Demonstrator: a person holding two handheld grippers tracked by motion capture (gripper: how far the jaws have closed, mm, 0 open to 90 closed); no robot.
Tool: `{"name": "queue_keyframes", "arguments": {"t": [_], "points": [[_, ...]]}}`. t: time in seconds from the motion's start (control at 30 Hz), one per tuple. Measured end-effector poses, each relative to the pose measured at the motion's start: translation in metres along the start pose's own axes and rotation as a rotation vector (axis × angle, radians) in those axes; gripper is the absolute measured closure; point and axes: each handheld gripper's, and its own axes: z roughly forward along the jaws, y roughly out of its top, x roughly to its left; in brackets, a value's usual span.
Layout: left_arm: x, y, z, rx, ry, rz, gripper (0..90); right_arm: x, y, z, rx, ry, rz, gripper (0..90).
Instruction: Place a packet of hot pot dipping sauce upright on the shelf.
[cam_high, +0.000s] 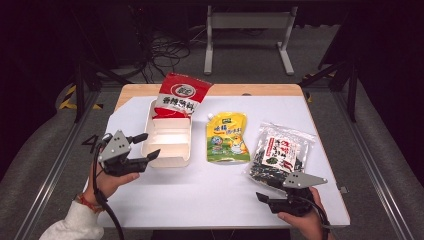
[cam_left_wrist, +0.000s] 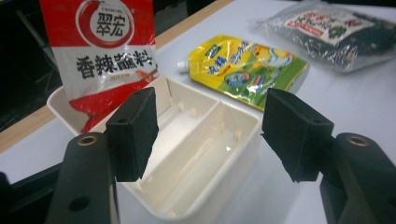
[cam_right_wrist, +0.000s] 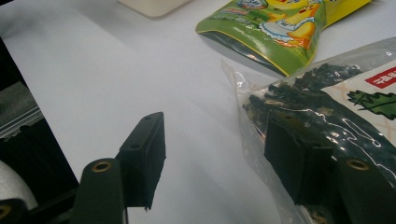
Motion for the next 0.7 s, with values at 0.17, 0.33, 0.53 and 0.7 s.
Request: {"name": "queue_keyframes", "arguments": {"t": [0.17, 0.33, 0.53, 0.7], "points": [[-0.018, -0.017, -0.004, -0.008, -0.044, -0.035, 35.0, -0.004, 0.002, 0.000, -0.001, -0.015, 0.002, 42.7], [-0.036, -0.035, 0.005, 0.033, -0.050, -0.025, 33.2, -0.006, 0.003, -0.002, 0.007, -0.024, -0.008, 50.0], [-0.054, -0.056, 0.017, 0.107, -0.116, -0.026, 28.6, -0.009, 0.002, -0.003, 0.019, -0.029, -0.016, 55.2], [-0.061, -0.065, 0.026, 0.134, -0.130, -0.044, 25.0, -0.011, 0.004, -0.001, 0.029, -0.033, -0.024, 60.2]]}}
